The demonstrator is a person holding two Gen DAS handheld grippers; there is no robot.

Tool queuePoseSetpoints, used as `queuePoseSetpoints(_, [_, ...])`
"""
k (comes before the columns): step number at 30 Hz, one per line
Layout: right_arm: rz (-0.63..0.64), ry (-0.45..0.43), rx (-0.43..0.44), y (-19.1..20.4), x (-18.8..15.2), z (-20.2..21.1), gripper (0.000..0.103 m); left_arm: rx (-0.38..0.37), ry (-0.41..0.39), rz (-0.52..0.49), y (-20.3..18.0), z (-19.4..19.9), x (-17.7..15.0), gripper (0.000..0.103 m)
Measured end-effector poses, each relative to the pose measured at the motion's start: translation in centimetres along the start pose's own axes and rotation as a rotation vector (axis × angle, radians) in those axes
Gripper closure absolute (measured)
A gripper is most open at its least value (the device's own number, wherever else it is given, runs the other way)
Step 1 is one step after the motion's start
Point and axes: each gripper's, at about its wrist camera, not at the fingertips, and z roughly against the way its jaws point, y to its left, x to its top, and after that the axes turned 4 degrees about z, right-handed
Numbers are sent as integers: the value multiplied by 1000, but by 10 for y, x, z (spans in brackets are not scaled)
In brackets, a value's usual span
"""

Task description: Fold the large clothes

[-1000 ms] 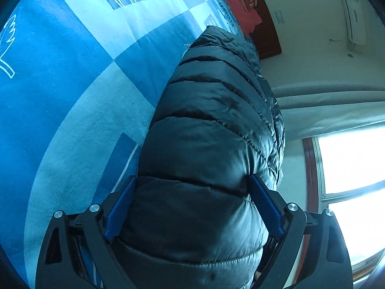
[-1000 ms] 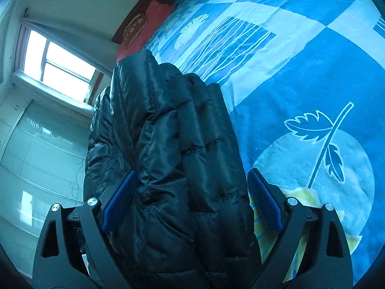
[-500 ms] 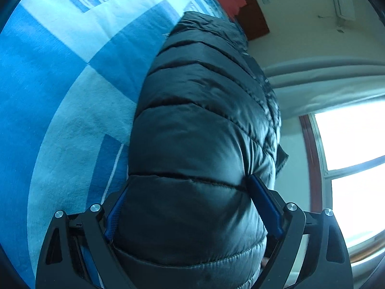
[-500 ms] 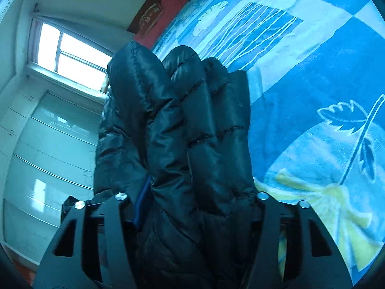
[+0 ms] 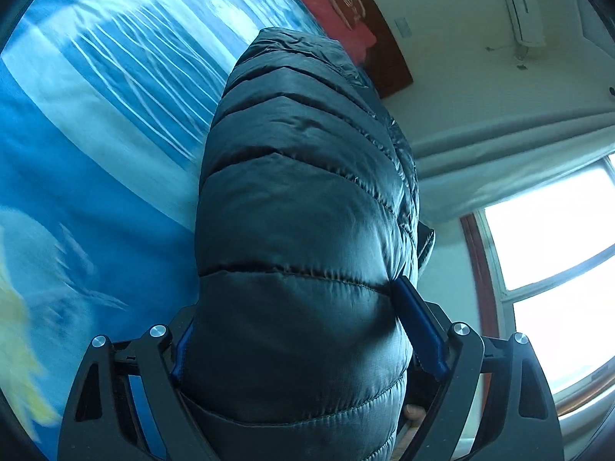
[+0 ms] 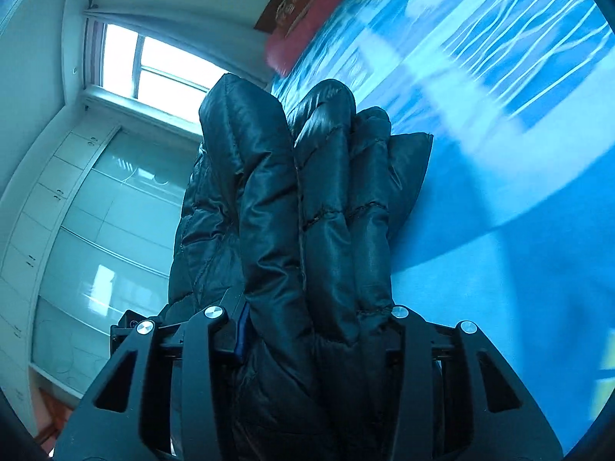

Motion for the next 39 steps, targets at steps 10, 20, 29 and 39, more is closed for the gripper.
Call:
queuePoseSetpoints(10, [26,20,-93,2,2,-12,45,35,15,29,33,-14,3,17])
queuePoseSetpoints(20, [95,23,-140,16,10,14,22,49,-37,-45,27,39,20,17])
queuePoseSetpoints(29, [-6,27,-91,-1,71,-26,17,91,-22,-60,17,0,71,17])
queuePoseSetpoints(39, [-103,60,-112,-37,69,-40,54,248,-3,-92,14,-35,81,19])
